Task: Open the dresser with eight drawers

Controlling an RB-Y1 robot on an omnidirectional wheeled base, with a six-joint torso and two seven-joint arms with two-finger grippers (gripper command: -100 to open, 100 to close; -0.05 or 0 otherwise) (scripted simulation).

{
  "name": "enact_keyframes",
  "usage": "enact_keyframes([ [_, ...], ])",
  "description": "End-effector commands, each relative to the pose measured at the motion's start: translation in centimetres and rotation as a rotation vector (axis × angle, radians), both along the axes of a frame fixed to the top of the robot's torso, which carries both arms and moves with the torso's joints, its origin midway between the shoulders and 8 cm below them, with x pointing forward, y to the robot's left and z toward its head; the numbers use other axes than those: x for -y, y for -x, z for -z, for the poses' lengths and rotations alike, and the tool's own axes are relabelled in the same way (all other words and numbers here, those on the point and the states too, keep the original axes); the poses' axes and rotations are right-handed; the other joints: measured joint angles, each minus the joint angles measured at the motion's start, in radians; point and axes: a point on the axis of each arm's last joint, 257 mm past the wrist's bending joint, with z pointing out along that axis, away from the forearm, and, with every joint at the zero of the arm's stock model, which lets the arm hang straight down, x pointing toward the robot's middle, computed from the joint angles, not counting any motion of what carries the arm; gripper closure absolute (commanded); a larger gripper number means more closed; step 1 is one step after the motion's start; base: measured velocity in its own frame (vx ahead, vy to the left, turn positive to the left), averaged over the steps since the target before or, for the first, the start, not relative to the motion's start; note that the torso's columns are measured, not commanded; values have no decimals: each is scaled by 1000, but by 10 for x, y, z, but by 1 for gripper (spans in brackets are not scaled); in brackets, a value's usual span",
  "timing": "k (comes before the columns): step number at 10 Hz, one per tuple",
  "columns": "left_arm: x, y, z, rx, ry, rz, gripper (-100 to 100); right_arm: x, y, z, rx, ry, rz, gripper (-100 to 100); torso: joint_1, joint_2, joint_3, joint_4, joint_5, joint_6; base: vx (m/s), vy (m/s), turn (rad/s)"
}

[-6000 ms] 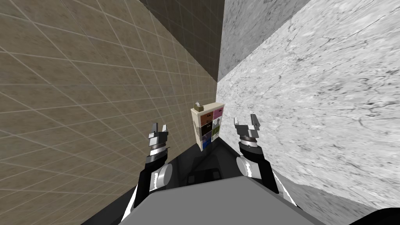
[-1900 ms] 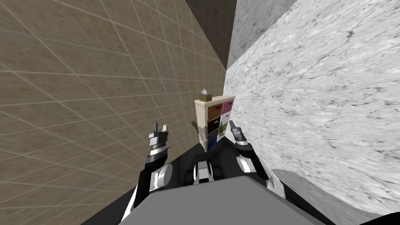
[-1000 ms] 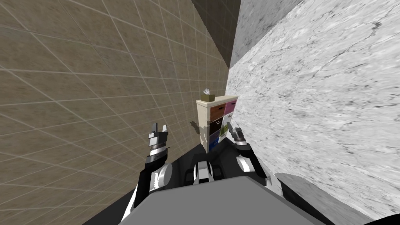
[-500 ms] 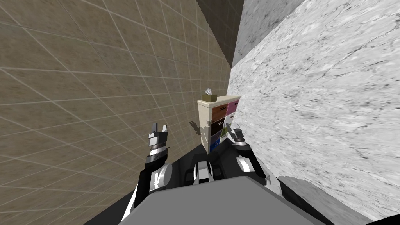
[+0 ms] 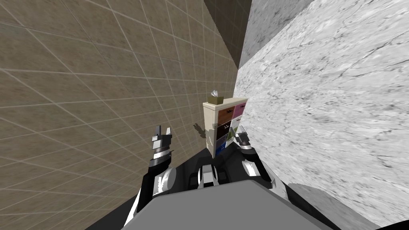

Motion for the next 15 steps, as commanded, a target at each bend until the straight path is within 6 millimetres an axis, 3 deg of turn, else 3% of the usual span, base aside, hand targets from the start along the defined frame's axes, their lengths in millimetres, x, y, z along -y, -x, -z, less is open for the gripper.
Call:
enact_keyframes([
  [1,0,0,0,0,0,0,0,1,0,3,-4,64,46,-100,0,-1,-1,0,0,0,22,10,-1],
  [5,0,0,0,0,0,0,0,7,-3,24,-37,172,121,-100,-1,1,1,0,0,0,33,10,42],
  [8,0,0,0,0,0,0,0,7,-3,24,-35,224,157,-100,0,1,0,0,0,0,18,1,12],
  [12,0,0,0,0,0,0,0,14,-4,48,-74,338,232,-100,0,0,0,0,0,0,27,3,52],
  [14,0,0,0,0,0,0,0,14,-4,48,-72,384,262,-100,0,0,0,0,0,0,27,-3,19],
  [15,0,0,0,0,0,0,0,18,-3,60,-94,417,281,-100,0,1,0,0,0,0,26,-4,77],
])
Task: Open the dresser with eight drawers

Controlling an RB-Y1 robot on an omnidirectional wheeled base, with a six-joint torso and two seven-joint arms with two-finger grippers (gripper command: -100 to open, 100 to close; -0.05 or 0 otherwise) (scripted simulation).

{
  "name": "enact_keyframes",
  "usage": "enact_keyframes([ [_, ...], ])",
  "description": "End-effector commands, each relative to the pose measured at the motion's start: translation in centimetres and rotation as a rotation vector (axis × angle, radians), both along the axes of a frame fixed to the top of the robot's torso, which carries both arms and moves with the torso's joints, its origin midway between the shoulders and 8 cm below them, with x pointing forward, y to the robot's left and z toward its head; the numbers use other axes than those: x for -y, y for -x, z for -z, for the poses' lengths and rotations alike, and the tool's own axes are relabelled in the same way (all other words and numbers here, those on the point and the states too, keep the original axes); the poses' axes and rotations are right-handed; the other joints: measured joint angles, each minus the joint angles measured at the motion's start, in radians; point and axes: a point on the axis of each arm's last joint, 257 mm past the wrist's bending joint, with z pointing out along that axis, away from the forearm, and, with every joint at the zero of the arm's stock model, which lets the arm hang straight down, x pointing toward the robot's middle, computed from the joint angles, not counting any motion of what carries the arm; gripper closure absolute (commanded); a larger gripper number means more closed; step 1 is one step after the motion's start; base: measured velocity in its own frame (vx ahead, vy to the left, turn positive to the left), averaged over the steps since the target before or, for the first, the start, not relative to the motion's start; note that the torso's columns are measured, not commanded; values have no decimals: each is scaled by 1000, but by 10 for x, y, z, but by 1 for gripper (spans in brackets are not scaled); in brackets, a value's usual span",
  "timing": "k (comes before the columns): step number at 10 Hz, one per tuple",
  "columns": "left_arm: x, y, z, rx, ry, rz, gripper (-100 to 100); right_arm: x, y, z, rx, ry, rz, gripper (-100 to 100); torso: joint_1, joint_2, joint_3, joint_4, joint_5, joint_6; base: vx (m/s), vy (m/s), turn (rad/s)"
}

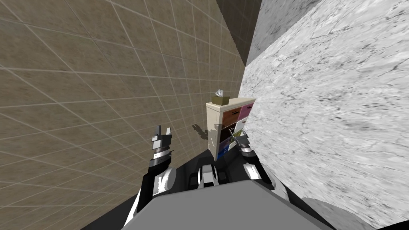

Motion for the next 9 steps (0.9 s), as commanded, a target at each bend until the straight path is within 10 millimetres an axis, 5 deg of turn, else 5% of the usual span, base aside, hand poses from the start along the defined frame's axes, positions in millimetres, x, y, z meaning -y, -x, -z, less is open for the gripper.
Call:
enact_keyframes([
  [1,0,0,0,0,0,0,0,4,0,13,-22,75,48,-100,0,0,0,0,0,0,27,-7,58],
  [9,0,0,0,0,0,0,0,16,5,50,-91,288,171,-100,0,0,0,0,0,0,21,-9,44],
])
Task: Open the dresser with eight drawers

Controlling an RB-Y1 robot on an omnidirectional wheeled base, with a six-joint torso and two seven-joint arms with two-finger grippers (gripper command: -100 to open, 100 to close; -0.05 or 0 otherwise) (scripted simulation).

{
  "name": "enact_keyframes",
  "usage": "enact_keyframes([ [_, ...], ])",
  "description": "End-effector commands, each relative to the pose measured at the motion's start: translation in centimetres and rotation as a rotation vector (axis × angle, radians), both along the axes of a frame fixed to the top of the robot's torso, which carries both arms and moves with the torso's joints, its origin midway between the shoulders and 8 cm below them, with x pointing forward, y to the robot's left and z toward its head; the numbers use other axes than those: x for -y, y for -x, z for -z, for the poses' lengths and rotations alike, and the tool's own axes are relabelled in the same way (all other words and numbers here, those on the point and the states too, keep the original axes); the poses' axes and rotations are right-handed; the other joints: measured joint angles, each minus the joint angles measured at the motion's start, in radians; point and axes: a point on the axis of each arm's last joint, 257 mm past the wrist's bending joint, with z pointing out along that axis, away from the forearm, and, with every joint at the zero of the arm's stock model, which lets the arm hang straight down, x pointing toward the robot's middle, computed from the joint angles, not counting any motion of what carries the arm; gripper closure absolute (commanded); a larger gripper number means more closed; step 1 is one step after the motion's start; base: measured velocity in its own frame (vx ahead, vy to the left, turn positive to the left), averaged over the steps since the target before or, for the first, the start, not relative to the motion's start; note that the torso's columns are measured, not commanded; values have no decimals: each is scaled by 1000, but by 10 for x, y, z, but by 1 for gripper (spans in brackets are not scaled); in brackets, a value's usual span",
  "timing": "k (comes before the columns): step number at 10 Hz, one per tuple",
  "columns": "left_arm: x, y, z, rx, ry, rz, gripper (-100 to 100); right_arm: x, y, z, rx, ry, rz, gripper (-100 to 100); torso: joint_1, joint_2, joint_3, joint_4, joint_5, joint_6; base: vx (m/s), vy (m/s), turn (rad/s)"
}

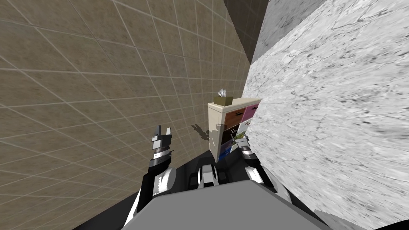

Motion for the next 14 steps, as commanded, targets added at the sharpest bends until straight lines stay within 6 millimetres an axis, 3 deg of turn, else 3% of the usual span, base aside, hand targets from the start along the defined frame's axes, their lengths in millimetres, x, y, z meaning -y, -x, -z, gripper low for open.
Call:
enact_keyframes([
  [1,0,0,0,0,0,0,0,3,2,13,-25,75,41,-100,0,0,0,0,0,0,21,-15,66],
  [5,0,0,0,0,0,0,0,7,5,25,-48,168,89,-100,0,-1,-1,0,0,0,17,-11,37],
  [6,0,0,0,0,0,0,0,11,8,37,-73,209,109,-100,0,0,0,0,0,0,17,-19,97],
  [8,0,0,0,0,0,0,0,11,8,37,-72,242,124,-100,0,-1,0,0,0,0,15,-13,23],
  [14,0,0,0,0,0,0,0,22,20,68,-138,430,200,-100,1,0,0,0,0,0,17,-19,63],
])
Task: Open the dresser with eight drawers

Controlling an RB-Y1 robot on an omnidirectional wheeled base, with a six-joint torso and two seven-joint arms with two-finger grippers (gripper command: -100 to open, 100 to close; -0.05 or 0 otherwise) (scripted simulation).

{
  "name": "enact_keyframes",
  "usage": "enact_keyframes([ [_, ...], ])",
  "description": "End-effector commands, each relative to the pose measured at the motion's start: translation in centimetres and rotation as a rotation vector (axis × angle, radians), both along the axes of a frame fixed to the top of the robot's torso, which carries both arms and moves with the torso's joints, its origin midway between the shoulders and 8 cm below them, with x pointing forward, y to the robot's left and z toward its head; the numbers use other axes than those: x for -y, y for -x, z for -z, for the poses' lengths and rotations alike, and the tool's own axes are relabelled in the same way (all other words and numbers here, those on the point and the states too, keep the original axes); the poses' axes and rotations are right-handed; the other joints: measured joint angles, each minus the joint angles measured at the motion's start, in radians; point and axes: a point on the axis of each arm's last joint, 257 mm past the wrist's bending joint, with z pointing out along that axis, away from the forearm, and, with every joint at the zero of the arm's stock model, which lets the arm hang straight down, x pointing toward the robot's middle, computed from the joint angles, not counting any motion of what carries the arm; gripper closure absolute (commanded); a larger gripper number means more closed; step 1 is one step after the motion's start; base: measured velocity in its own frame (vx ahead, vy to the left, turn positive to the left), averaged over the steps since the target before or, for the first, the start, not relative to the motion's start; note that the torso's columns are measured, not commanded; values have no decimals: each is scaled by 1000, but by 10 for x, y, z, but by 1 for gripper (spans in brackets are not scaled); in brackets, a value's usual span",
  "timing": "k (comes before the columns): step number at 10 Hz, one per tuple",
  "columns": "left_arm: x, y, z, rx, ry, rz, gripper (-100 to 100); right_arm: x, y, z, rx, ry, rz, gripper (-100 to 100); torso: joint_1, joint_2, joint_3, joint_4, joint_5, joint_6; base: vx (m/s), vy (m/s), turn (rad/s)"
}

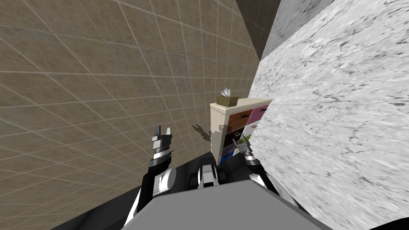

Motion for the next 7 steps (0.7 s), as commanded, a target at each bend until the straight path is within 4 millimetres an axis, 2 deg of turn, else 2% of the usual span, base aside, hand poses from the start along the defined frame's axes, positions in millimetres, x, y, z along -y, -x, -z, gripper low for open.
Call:
enact_keyframes([
  [1,0,0,0,0,0,0,0,4,4,10,-23,81,30,-100,0,0,0,0,0,0,11,-16,49],
  [4,0,0,0,0,0,0,0,11,12,28,-64,183,63,-100,-1,-1,-1,0,0,0,17,-25,72],
  [7,0,0,0,0,0,0,0,14,16,35,-81,272,89,-100,-1,-1,0,0,0,0,18,-22,56],
])
